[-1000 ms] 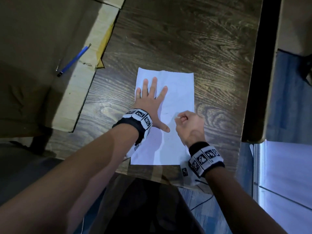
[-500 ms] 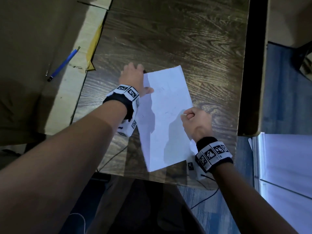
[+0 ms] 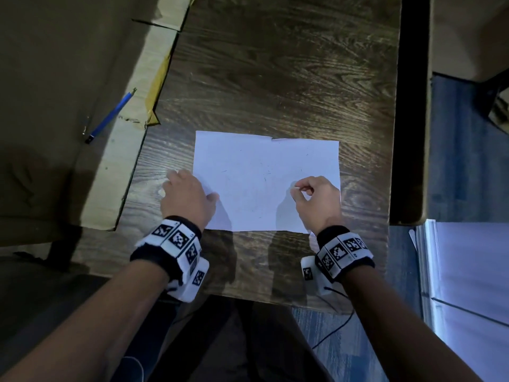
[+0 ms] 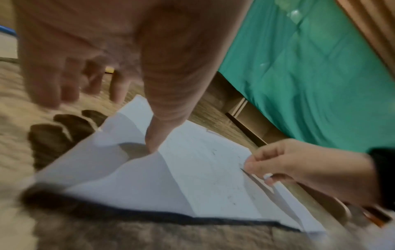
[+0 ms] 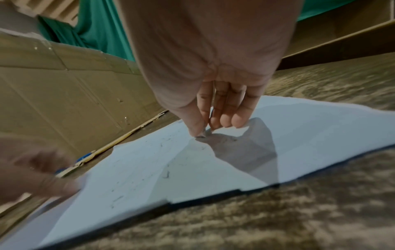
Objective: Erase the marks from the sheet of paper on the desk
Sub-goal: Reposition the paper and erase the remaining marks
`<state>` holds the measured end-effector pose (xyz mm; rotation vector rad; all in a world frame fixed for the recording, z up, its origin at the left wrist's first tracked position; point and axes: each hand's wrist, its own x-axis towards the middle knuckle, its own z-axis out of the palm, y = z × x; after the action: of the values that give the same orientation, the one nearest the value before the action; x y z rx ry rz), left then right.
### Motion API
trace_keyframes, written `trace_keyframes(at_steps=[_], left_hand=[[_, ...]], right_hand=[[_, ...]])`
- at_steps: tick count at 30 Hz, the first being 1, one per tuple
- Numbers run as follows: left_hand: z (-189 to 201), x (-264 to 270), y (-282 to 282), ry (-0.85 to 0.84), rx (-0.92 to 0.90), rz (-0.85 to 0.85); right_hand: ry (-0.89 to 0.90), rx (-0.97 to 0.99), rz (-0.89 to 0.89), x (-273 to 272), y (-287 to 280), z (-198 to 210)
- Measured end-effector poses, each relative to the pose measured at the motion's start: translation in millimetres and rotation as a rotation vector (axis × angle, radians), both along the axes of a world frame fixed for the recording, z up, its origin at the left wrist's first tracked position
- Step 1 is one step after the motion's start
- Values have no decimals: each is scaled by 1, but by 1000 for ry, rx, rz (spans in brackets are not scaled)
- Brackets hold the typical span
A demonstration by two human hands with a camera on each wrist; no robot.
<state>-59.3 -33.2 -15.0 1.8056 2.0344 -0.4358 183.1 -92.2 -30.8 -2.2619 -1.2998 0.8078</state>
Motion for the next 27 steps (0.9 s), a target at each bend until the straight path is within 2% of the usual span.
trace_keyframes(at_steps=[2, 4, 6, 8, 10, 13, 19, 22, 25, 27], left_hand=[[6, 10, -3, 49, 183, -152], [4, 23, 4, -147, 275, -326], [-3, 37, 14, -392, 166, -419], [-14, 48, 18, -449, 8, -499], [-29, 56, 17, -399, -49, -568], [-42, 63, 14, -318, -26, -637], [-44, 70, 22, -272, -29, -640], [-44, 68, 25, -241, -12, -656], [-44, 68, 25, -237, -3, -652], [-43, 69, 24, -224, -1, -652]], right_hand=[[-13, 12, 18, -1, 0, -1], [-27, 18, 29, -2, 0, -2], [-27, 32, 37, -5, 1, -4], [9, 43, 58, -10, 5, -4], [36, 41, 97, -17, 11, -3], [5, 3, 170, -26, 20, -2], [-19, -54, 212, -29, 36, 4], [-17, -20, 160, -29, 57, 5], [-26, -15, 121, -33, 42, 1], [-20, -38, 164, -36, 23, 1]])
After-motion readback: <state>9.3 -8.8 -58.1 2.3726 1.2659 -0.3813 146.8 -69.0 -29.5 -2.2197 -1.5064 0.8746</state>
